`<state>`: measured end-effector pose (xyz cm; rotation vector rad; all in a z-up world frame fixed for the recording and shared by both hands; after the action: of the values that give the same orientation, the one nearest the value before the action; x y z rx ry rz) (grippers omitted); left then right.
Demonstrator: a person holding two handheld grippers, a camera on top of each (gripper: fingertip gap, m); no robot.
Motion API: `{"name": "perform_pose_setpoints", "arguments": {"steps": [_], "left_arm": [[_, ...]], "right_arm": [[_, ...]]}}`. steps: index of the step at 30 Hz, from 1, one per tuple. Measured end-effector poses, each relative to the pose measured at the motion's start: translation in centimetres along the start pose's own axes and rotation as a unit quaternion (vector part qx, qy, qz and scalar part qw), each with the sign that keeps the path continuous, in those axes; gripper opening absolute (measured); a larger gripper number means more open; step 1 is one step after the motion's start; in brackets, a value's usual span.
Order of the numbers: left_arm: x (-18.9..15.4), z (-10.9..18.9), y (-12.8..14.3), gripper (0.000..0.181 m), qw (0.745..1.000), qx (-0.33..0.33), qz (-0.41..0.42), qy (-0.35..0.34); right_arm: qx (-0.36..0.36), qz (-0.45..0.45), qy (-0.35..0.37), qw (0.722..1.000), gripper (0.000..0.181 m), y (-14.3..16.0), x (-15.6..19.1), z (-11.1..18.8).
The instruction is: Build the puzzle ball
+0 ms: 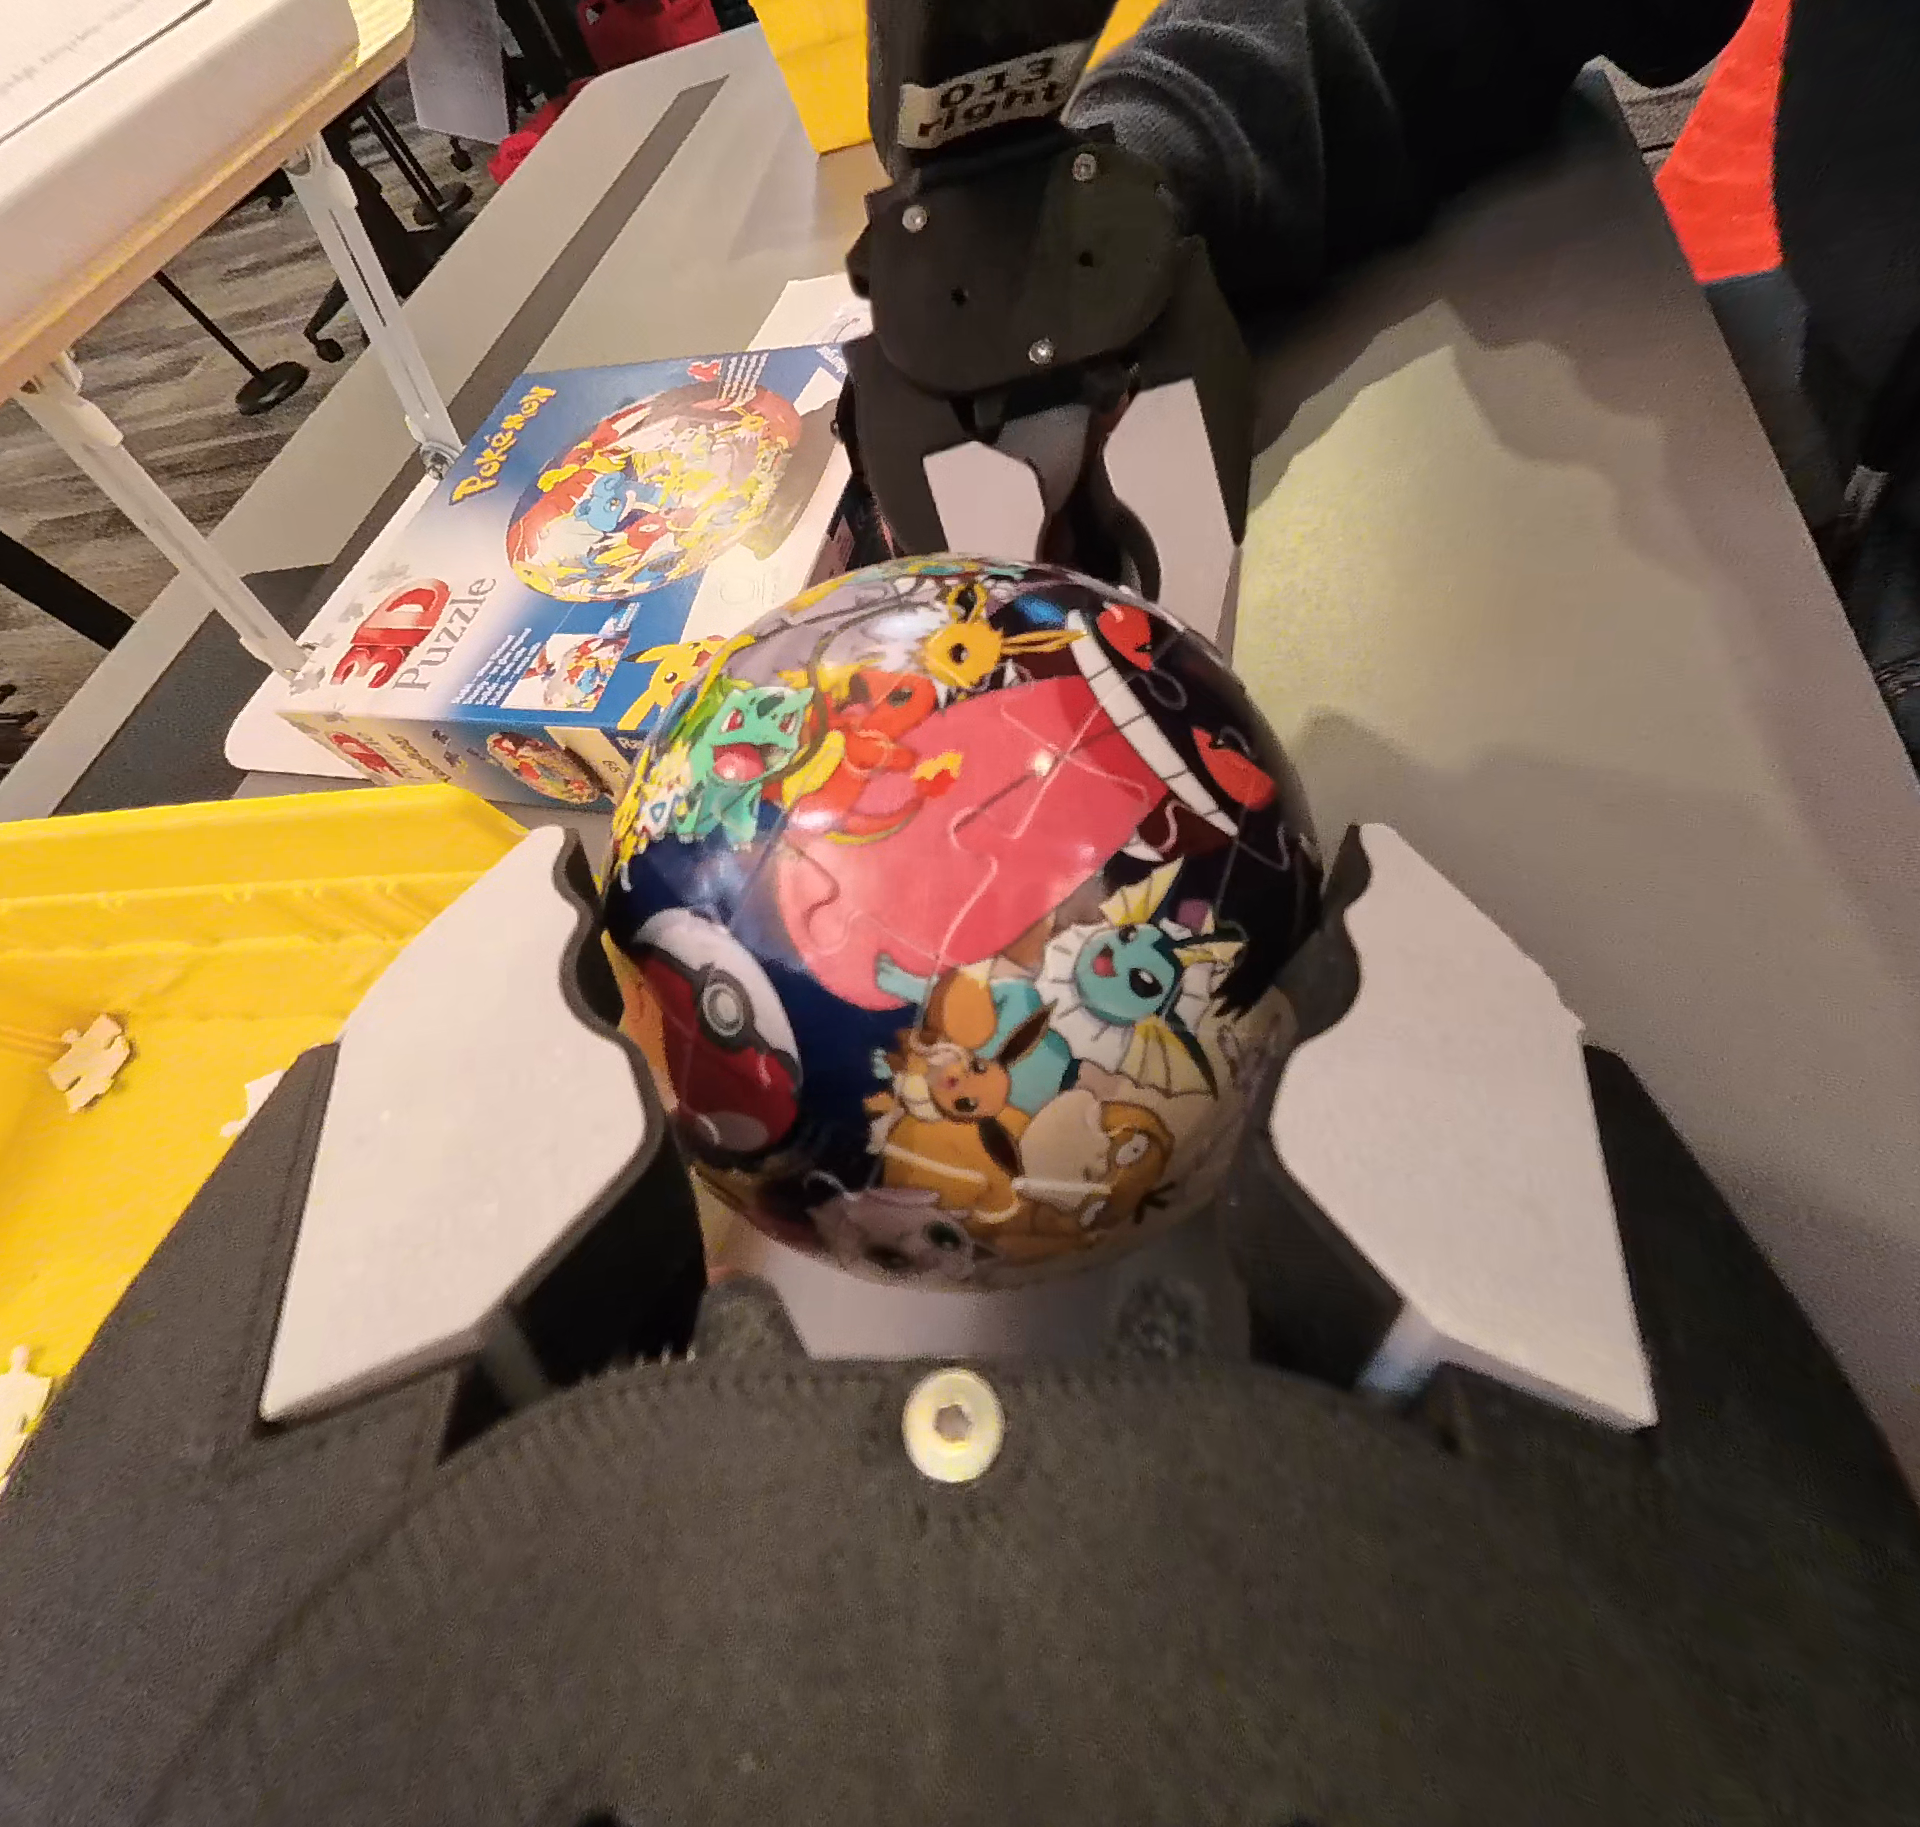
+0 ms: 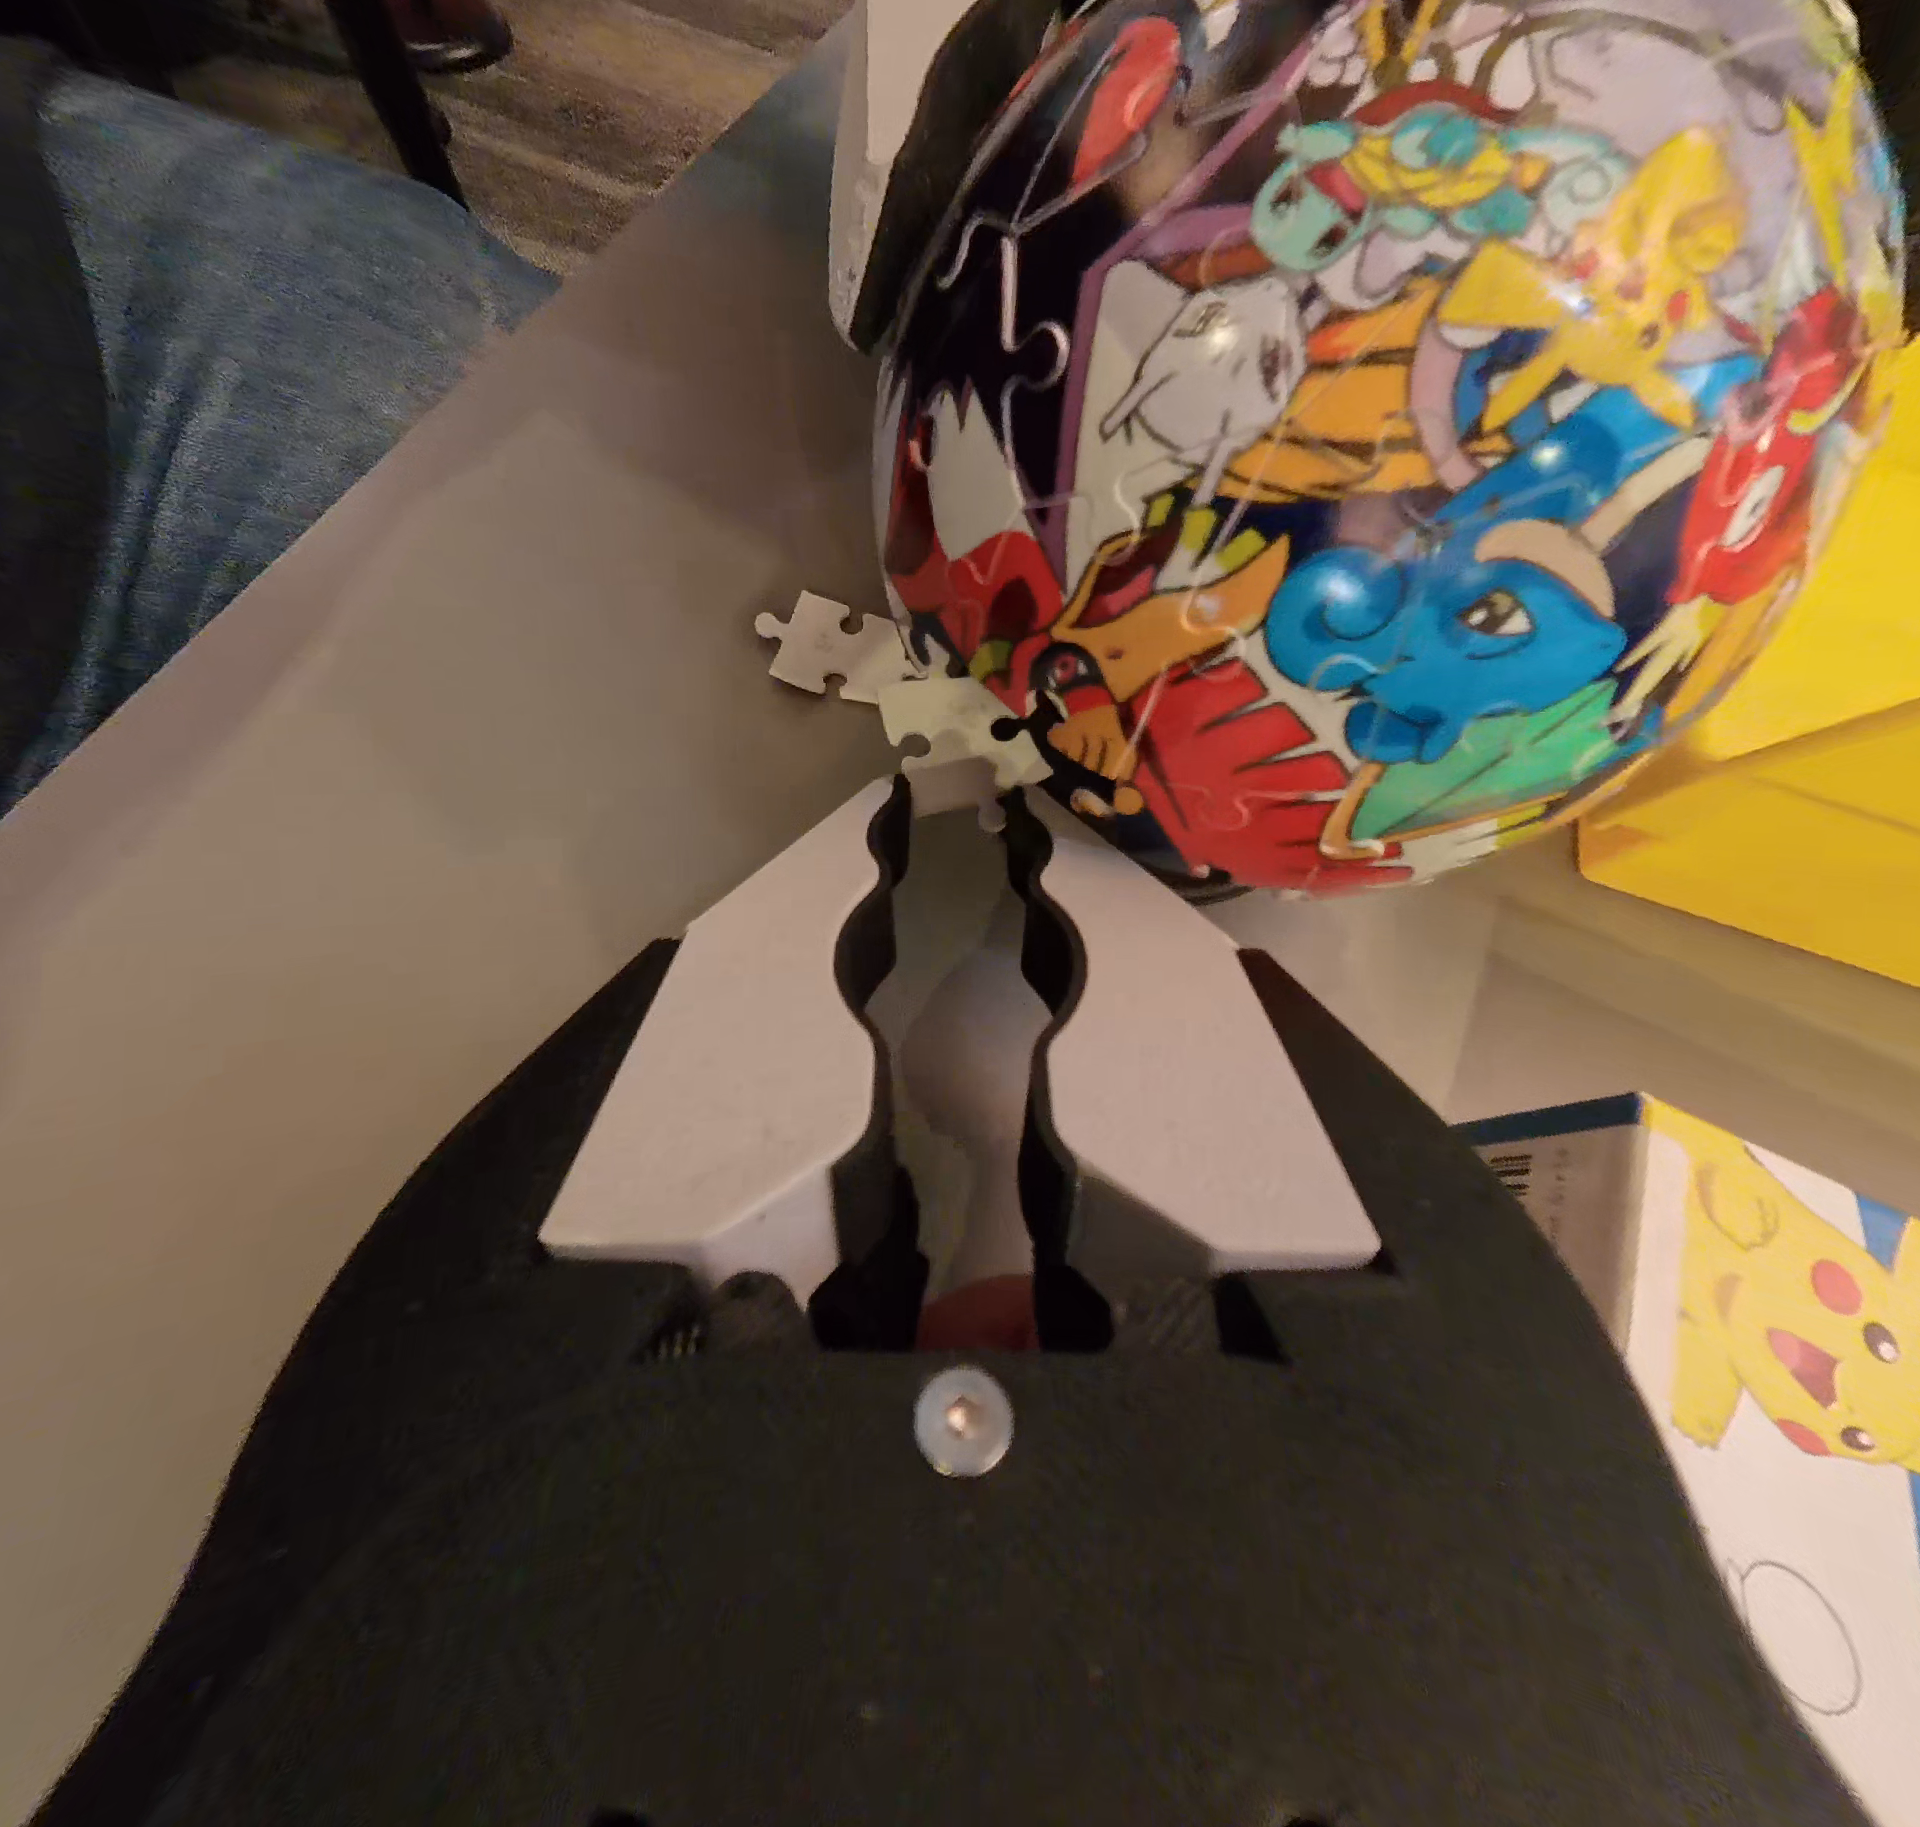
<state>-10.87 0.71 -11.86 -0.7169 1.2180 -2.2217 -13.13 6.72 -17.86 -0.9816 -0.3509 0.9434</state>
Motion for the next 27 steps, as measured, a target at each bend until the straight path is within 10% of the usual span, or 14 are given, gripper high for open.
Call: {"name": "perform_pose_setpoints", "arguments": {"steps": [27], "left_arm": [[1.0, -0.2, -0.1, 0.128, 0.999, -0.035, 0.021, -0.004]], "right_arm": [[0.050, 0.000, 0.101, 0.994, 0.016, 0.5, -0.8, -1.0]]}}
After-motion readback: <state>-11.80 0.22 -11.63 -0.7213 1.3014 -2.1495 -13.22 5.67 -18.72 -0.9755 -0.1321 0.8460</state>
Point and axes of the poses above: each gripper's, where its closed fingertips meet, z back along the fingers, y out of its underside, x = y × z across the jaws, the point moved 2 cm from there along z, back along the fingers, and after that the axes turned 6 degrees about y, right-handed, at the moved point
